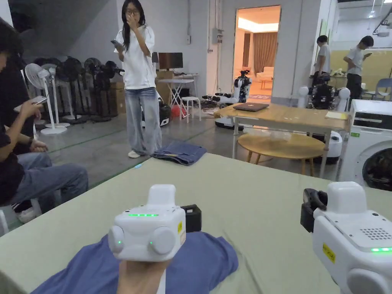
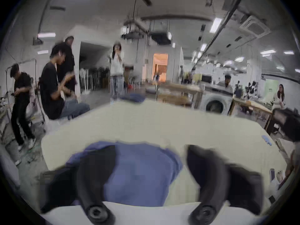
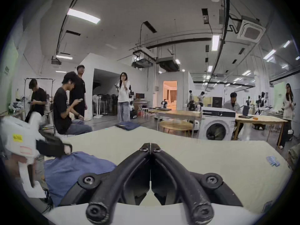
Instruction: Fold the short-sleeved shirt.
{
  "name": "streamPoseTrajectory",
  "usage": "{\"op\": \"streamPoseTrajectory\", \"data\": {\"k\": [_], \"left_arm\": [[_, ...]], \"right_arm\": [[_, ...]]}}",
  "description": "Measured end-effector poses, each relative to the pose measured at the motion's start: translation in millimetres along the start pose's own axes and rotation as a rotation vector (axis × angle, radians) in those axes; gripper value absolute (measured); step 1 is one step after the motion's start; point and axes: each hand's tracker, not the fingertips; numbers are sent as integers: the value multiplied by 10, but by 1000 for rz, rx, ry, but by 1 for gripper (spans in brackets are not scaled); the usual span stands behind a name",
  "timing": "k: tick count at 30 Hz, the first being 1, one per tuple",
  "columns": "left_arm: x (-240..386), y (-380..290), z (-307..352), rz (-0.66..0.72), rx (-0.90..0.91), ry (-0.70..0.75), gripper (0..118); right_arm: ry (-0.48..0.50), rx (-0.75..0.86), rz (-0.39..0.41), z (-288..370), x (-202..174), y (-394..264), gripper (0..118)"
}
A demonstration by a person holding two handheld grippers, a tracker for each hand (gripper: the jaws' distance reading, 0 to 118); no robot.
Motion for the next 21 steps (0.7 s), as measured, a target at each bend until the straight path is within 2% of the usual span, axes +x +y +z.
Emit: {"op": "streamPoseTrajectory", "data": {"k": [3, 6, 10, 12, 14, 15, 16, 17, 18, 19, 21], "left_arm": [[46, -322, -497, 41, -217, -57, 106], [120, -726, -973, 18, -378, -6, 106], [172, -1245, -1495, 49, -611, -20, 106], [207, -1244, -1505, -58, -550, 31, 106], [156, -1099, -1515, 59, -601, 0, 106], [75, -1035, -1531, 108, -605, -17, 99], [-37, -973, -1532, 167, -597, -24, 87], [-159, -913, -1528, 218, -586, -10, 67], [-276, -877, -1498, 259, -573, -1, 35], [-410, -870, -1463, 307, -555, -9, 12], [-588, -932, -1360, 382, -531, -32, 10]], "right_arm": [[-6, -43, 7, -142, 54, -136, 0], [-16, -88, 7, -226, 169, -279, 0], [-60, -145, 1, -310, 400, -449, 0], [-81, -177, -3, -318, 486, -499, 0], [-104, -180, -10, -338, 592, -528, 0], [-117, -180, -30, -344, 634, -531, 0], [-126, -179, -70, -330, 656, -546, 0], [-129, -175, -108, -321, 687, -541, 0], [-130, -163, -136, -303, 710, -537, 0], [-131, -153, -161, -279, 728, -530, 0], [-134, -144, -182, -209, 722, -508, 0]]}}
